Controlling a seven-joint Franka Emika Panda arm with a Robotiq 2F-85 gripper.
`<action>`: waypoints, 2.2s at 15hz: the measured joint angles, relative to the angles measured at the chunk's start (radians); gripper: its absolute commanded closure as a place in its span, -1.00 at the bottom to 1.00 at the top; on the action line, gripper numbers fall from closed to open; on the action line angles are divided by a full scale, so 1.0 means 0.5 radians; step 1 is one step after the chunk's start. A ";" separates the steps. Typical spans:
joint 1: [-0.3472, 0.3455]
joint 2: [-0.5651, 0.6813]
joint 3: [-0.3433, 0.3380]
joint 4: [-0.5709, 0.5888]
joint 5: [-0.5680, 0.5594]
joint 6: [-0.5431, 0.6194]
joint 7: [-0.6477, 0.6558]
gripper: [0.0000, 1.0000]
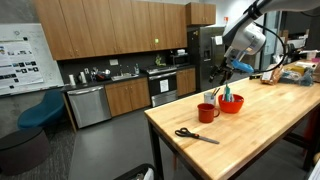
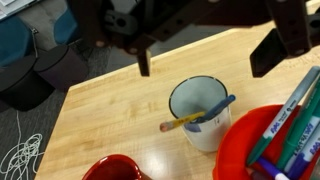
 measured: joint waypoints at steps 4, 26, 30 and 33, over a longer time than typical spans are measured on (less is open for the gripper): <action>0.000 0.000 0.000 -0.030 -0.003 -0.038 0.134 -1.00; -0.014 0.137 0.013 -0.051 0.194 0.072 0.546 -0.22; -0.014 0.176 0.030 -0.037 0.198 0.107 0.547 0.44; -0.015 0.196 0.038 -0.024 0.198 0.117 0.547 0.88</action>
